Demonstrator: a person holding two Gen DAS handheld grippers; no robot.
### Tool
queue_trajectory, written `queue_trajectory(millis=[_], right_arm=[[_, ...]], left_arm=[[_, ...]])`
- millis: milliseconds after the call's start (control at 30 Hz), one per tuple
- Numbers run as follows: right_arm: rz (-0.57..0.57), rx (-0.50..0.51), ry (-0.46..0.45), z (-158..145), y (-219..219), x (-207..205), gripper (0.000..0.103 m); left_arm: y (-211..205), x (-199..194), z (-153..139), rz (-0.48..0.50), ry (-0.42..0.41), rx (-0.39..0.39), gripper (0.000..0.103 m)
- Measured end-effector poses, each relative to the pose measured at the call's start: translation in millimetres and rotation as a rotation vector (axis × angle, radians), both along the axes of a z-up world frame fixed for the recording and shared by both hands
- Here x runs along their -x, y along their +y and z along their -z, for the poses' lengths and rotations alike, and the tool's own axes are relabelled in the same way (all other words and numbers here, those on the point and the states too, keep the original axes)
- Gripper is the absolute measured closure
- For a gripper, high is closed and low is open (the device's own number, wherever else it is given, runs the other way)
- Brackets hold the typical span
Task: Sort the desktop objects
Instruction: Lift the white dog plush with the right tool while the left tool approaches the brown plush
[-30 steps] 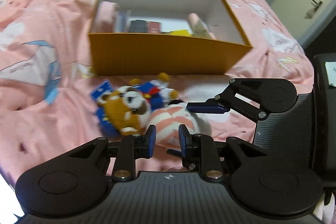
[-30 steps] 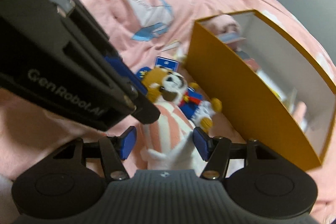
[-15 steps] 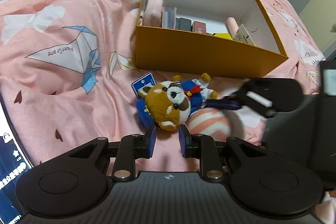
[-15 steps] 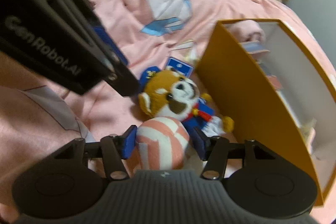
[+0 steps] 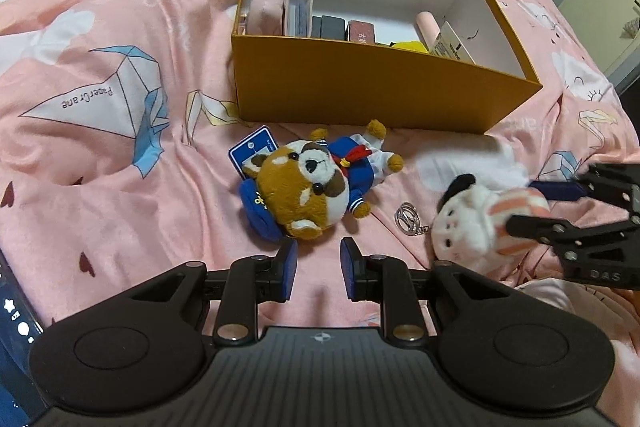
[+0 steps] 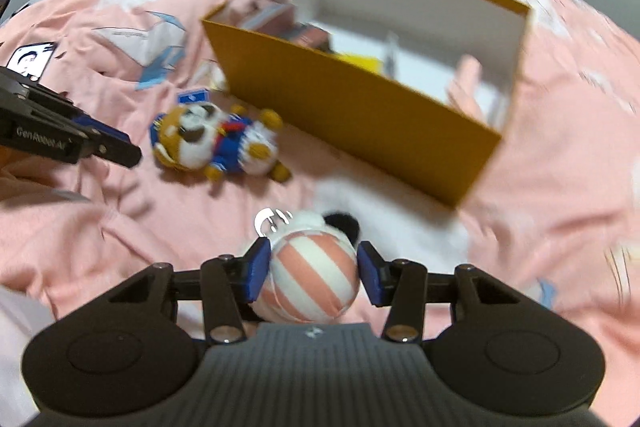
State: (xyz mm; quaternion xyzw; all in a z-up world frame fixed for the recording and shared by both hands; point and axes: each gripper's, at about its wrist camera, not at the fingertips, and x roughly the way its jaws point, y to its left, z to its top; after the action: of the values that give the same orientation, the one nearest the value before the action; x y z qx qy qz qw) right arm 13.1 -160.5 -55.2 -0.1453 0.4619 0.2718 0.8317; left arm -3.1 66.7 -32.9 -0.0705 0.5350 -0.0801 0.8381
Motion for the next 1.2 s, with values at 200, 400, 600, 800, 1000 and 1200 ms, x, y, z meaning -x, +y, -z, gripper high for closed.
queue_trajectory(millis=[200, 400, 600, 800, 1000, 1200], right_arm=[[0.056, 0.109, 0.037, 14.4, -26.1, 10.5, 0.054], [-0.125, 0.236, -0.038, 12.5, -19.7, 19.9, 0.046], [-0.424, 0.369, -0.064, 16.0, 4.7, 10.7, 0.042], [-0.451, 0.314, 0.057, 36.8, 7.3, -10.4, 0.037], [-0.343, 0.252, 0.089, 41.8, -5.1, -14.9, 0.043], [-0.213, 0.115, 0.072, 12.6, -18.8, -18.4, 0.047]], left_arm=[[3.2, -8.4, 3.8, -0.066, 0.024, 0.025, 0.074], [1.1, -15.5, 5.8, -0.092, 0.049, 0.007, 0.062], [10.2, -23.2, 15.1, -0.196, 0.119, 0.056, 0.05], [16.5, -35.5, 28.2, -0.301, 0.161, 0.095, 0.043], [11.8, -53.0, 39.3, -0.347, 0.14, 0.072, 0.035], [-0.4, -62.3, 37.8, -0.156, 0.138, -0.079, 0.042]])
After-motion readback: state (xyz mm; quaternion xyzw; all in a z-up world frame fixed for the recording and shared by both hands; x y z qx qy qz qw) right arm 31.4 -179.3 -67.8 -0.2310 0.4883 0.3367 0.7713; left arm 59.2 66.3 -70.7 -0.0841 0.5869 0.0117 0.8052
